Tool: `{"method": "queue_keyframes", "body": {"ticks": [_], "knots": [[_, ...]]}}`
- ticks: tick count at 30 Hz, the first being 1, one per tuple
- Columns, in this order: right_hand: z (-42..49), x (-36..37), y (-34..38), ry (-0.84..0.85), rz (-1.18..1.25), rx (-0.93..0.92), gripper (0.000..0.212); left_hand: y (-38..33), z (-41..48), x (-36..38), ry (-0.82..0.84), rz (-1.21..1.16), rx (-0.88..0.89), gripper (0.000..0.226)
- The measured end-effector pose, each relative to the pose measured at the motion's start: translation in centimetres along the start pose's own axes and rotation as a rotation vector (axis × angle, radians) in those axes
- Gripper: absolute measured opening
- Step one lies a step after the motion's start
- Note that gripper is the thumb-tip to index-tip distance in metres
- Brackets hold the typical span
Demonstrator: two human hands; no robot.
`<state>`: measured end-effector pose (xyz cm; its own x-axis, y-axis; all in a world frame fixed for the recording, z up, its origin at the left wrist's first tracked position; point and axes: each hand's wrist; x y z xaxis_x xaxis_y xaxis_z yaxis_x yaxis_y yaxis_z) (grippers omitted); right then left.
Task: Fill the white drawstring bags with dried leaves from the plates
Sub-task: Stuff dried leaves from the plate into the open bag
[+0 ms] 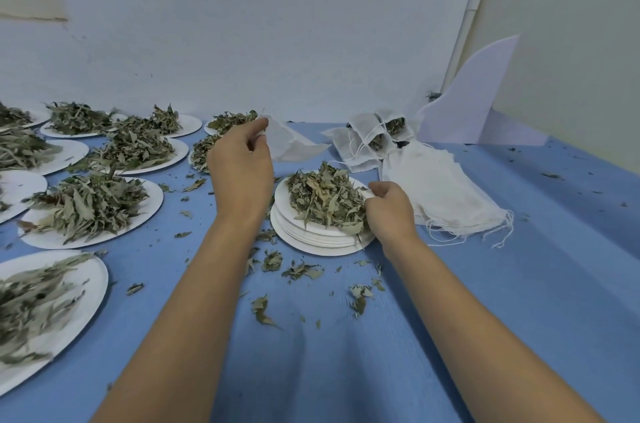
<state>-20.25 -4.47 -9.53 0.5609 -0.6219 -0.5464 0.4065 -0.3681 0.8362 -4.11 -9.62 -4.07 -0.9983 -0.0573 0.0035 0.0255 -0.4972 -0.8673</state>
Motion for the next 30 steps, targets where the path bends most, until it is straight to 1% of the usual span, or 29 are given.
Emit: {"method": "queue_keyframes", "body": {"ticks": [6, 8, 10, 11, 12, 14, 15, 16, 18, 21, 24, 27, 30], "knots": [[-0.5, 0.2, 0.2, 0.042, 0.011, -0.042, 0.043, 0.2, 0.0, -0.5, -0.003, 0.002, 0.005, 0.031], [-0.6, 0.2, 0.3, 0.016, -0.024, -0.082, 0.042, 0.2, 0.1, -0.7, -0.005, 0.004, 0.011, 0.031], [-0.9, 0.1, 0.4, -0.051, -0.066, -0.199, 0.042, 0.3, 0.3, -0.9, -0.013, 0.009, 0.011, 0.032], [-1.1, 0.0, 0.3, -0.072, -0.097, -0.300, 0.044, 0.3, 0.4, -1.0, -0.017, 0.009, 0.009, 0.032], [-1.2, -0.1, 0.2, -0.057, -0.153, -0.419, 0.051, 0.4, 0.4, -1.0, -0.021, 0.008, 0.007, 0.032], [-1.5, -0.2, 0.0, 0.095, -0.296, -0.614, 0.073, 0.4, 0.5, -1.1, -0.028, 0.011, 0.001, 0.032], [-1.6, -0.1, -0.1, 0.174, -0.375, -0.666, 0.084, 0.4, 0.5, -1.1, -0.030, 0.012, -0.002, 0.032], [-1.6, 0.0, -0.1, 0.230, -0.448, -0.690, 0.091, 0.4, 0.5, -1.1, -0.032, 0.013, -0.005, 0.032], [-1.2, 0.3, 0.0, 0.295, -0.543, -0.686, 0.098, 0.4, 0.5, -1.1, -0.034, 0.011, -0.008, 0.032], [-0.2, 0.8, 0.8, 0.355, -0.612, -0.684, 0.098, 0.5, 0.5, -1.0, -0.033, 0.006, -0.016, 0.031], [0.7, 1.3, 2.1, 0.384, -0.730, -0.720, 0.099, 0.7, 0.6, -0.9, -0.038, 0.022, -0.026, 0.031], [1.1, 1.9, 2.8, 0.420, -0.762, -0.735, 0.093, 0.8, 0.6, -1.0, -0.040, 0.034, -0.032, 0.031], [1.1, 2.5, 2.6, 0.418, -0.728, -0.753, 0.081, 1.0, 0.5, -1.0, -0.046, 0.034, -0.029, 0.031]]}}
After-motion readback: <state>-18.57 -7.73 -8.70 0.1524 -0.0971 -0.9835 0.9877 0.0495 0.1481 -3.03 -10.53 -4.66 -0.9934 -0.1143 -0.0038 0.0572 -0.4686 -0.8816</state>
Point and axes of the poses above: each hand's wrist, its own z-axis towards the middle knuckle, its own x-axis out of the palm, y = z × x, and after that the axes turned 13 degrees about -z, right-handed
